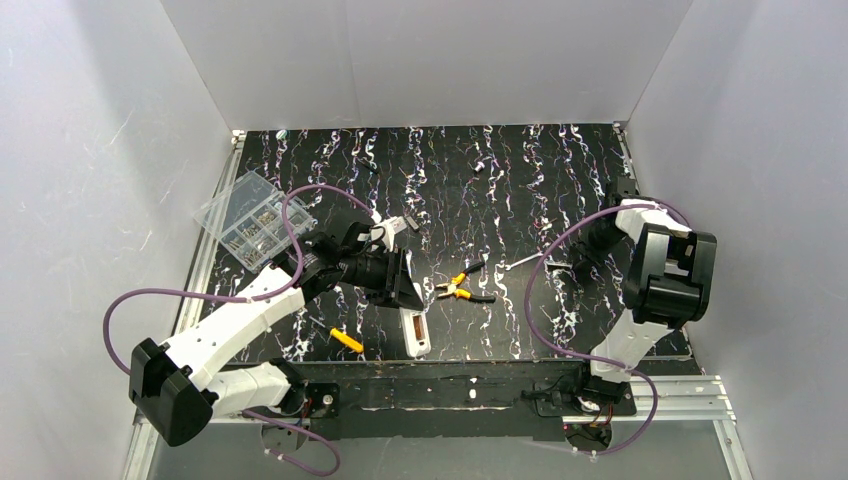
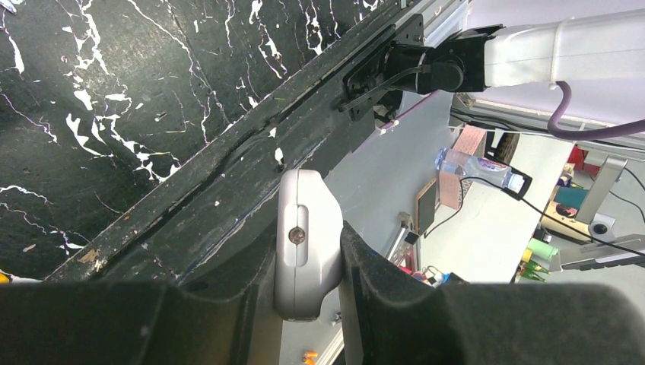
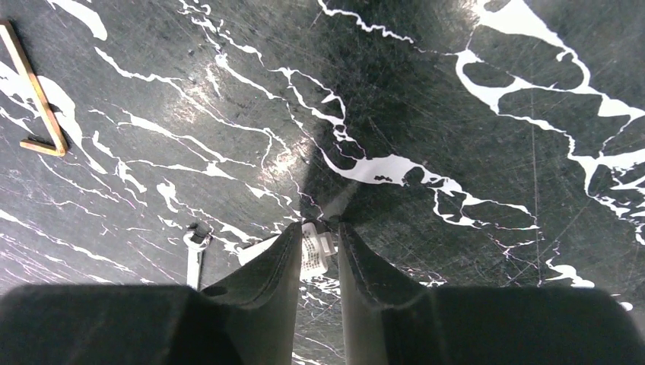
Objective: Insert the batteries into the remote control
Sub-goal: Move the battery cover to the center of the board.
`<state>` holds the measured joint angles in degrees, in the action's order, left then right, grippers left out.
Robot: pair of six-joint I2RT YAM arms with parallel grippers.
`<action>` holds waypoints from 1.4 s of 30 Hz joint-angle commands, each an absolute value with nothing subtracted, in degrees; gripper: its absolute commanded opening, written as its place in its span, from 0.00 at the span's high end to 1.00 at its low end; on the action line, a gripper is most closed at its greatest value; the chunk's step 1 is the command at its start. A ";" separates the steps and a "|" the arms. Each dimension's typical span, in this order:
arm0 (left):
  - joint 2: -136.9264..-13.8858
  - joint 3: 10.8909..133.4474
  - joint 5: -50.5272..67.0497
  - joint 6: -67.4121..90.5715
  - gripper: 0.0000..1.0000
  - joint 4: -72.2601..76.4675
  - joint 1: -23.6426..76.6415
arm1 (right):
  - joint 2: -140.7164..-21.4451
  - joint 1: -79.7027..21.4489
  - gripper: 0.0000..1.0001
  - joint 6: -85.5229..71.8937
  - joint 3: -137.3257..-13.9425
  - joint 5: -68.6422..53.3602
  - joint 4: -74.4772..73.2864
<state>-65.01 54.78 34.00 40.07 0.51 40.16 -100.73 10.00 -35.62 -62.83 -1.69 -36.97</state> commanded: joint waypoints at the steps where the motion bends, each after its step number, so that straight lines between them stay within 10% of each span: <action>1: -63.11 54.29 35.60 39.65 1.00 -1.90 40.22 | -100.48 9.34 0.70 -35.62 -62.68 -2.49 -35.38; 42: -62.22 52.83 34.11 40.82 1.00 -0.96 40.17 | -89.62 -18.99 0.72 -45.00 -55.21 1.83 -33.73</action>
<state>-63.26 52.95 33.21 40.97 1.10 40.16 -94.37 -19.09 -45.65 -54.50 -3.01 -32.75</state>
